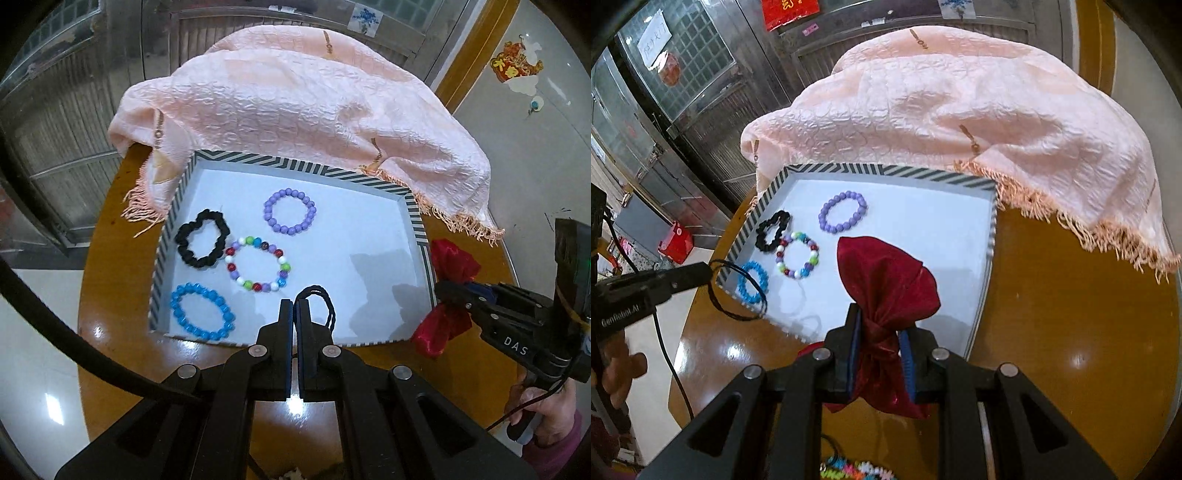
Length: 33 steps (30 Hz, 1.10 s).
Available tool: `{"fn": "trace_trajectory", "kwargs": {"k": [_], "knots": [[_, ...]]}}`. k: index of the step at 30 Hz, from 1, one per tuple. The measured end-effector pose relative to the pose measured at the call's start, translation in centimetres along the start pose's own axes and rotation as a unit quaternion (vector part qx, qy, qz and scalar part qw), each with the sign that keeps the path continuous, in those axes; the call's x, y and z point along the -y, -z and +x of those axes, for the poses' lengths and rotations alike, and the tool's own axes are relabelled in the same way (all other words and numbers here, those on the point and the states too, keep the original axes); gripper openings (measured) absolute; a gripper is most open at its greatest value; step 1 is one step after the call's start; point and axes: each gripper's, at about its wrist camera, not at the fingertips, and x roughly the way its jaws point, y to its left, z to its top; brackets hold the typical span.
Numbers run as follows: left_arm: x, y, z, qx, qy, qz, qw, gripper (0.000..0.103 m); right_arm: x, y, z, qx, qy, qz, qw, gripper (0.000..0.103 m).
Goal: Organize jewelry
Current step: 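Lift and carry the hair tie and red bow over the chevron tray, then lower the hair tie and red bow into the tray and open both grippers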
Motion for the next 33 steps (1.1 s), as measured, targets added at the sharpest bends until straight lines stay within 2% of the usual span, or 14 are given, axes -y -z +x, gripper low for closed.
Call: {"fn": "trace_trajectory", "kwargs": {"k": [9,19,27,33], "knots": [[-1.1,-3.7,2.5,-0.001,-0.013,-0.009,0.9999,0.001,-0.7,-2.6,4.6,-0.026,-0.015,-0.009,1.000,0.020],[-5.0,-9.1,6.4,0.000,0.001,-0.054,0.9985,0.001,-0.6,-5.9,10.2,-0.050,-0.025,0.002,0.998,0.020],[-8.1,-11.2,10.2,-0.013,-0.013,-0.101,0.9947,0.001,-0.3,-6.9,13.0,-0.062,-0.026,0.007,0.998,0.020],[-8.6,-11.5,11.8,-0.020,-0.035,-0.112,0.9929,0.002,-0.6,-7.1,14.0,-0.059,-0.031,0.004,0.998,0.022]]}}
